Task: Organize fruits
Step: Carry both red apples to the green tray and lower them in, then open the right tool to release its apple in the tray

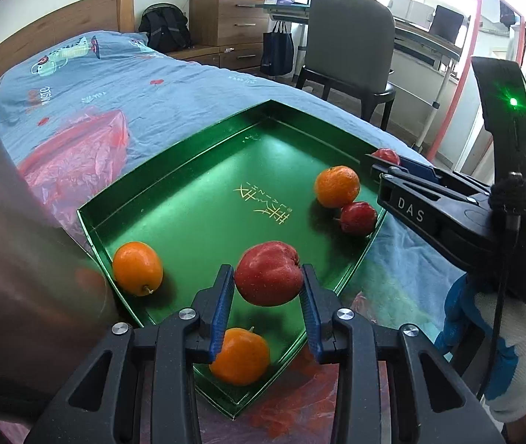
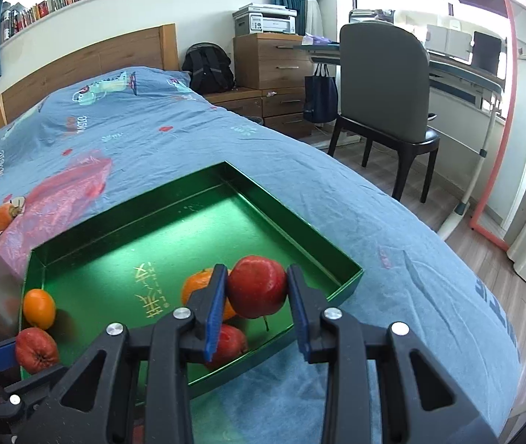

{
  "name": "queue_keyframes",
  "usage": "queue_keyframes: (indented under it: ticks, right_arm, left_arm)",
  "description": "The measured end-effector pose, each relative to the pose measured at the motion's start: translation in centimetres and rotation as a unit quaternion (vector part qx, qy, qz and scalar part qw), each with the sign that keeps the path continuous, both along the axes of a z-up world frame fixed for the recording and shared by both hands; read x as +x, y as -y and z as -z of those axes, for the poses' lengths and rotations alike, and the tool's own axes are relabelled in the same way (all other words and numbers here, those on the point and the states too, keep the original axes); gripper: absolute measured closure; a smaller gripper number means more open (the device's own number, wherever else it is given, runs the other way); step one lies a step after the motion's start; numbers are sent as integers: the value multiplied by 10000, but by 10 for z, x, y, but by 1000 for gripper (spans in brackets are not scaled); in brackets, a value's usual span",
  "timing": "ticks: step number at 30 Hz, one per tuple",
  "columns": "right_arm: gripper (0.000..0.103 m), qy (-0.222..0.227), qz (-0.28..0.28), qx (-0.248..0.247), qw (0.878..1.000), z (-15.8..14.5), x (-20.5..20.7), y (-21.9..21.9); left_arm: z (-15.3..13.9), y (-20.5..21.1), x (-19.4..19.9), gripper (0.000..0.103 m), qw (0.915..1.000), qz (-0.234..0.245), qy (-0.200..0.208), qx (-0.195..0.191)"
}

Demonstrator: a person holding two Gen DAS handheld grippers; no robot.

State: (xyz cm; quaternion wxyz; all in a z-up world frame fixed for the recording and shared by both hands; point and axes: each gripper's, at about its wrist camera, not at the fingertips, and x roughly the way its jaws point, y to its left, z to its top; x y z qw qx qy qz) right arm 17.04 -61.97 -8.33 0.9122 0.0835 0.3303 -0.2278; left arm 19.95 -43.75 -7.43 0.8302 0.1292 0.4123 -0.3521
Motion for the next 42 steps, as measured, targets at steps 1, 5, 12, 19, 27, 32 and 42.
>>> queue_keyframes:
  ticks: [1, 5, 12, 19, 27, 32, 42]
  right_arm:
    - [77, -40, 41, -35, 10000, 3, 2, 3]
    - [77, -210, 114, -122, 9996, 15, 11, 10]
    - [77, -364, 114, -180, 9991, 18, 28, 20]
    - [77, -505, -29, -239, 9984, 14, 38, 22]
    - [48, -493, -82, -225, 9985, 7, 38, 20]
    - [42, -348, -62, -239, 9991, -13, 26, 16]
    - [36, -35, 92, -213, 9997, -62, -29, 4]
  left_arm:
    - [3, 1, 0, 72, 10000, 19, 3, 33]
    - [13, 7, 0, 72, 9998, 61, -42, 163]
    - [20, 18, 4, 72, 9993, 107, -110, 348]
    - [21, 44, 27, 70, 9973, -50, 13, 732]
    - [6, 37, 29, 54, 9971, -231, 114, 711]
    - [-12, 38, 12, 53, 9974, -47, 254, 672]
    - [-63, 20, -44, 52, 9977, 285, 485, 389]
